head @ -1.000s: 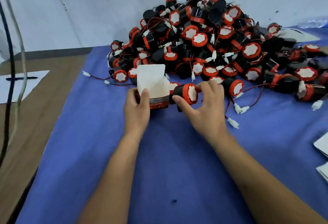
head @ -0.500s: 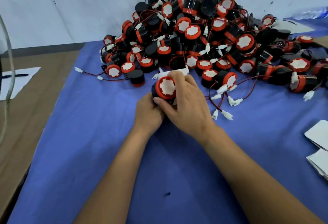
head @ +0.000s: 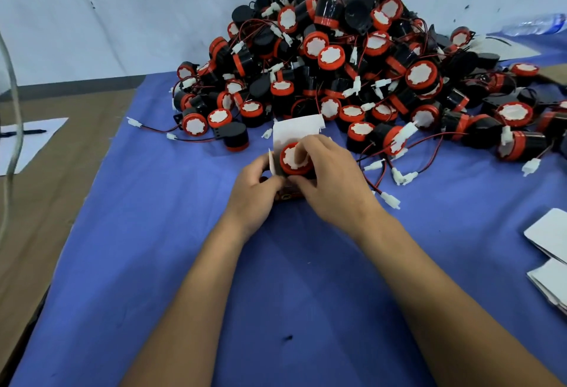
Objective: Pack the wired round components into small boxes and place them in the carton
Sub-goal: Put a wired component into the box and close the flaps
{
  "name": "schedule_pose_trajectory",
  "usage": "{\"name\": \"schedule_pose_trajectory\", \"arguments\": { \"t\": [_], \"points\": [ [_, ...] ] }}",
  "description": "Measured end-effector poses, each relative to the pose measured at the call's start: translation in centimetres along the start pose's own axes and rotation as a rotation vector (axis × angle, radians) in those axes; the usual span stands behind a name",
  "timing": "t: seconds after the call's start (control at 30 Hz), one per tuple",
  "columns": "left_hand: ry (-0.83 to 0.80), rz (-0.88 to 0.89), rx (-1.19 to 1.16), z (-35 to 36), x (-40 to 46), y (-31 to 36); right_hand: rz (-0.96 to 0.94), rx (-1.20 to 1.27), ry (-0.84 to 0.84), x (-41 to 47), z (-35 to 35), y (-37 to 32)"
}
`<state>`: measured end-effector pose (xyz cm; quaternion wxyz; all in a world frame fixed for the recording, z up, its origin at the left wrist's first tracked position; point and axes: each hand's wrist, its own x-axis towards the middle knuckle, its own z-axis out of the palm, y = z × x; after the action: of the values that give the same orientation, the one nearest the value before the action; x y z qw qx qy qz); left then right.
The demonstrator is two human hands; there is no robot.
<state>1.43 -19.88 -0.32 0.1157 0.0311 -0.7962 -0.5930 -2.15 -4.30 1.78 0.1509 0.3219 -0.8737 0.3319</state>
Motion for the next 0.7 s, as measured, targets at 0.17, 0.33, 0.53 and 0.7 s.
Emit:
{"name": "schedule_pose_trajectory", "arguments": {
  "t": [0.17,0.33,0.53,0.7],
  "points": [
    [0.124,-0.049,-0.033,0.7,0.2,-0.5,-0.09,-0.02,-0.123,-0.3,0.6,-0.1],
    [0.145,0.012,-0.007,0.7,0.3,-0.8,-0.029,0.081,-0.042,-0.1,0.4,-0.2],
    [0.208,-0.023,0.115,1.4,0.3,-1.0,0.037,-0.335,0.048,0.4,0.9,-1.7],
    [0.275,0.034,0.24,1.5,0.6,-1.9,0.143,-0.498,0.107,0.1,0.2,-2.0]
  ]
}}
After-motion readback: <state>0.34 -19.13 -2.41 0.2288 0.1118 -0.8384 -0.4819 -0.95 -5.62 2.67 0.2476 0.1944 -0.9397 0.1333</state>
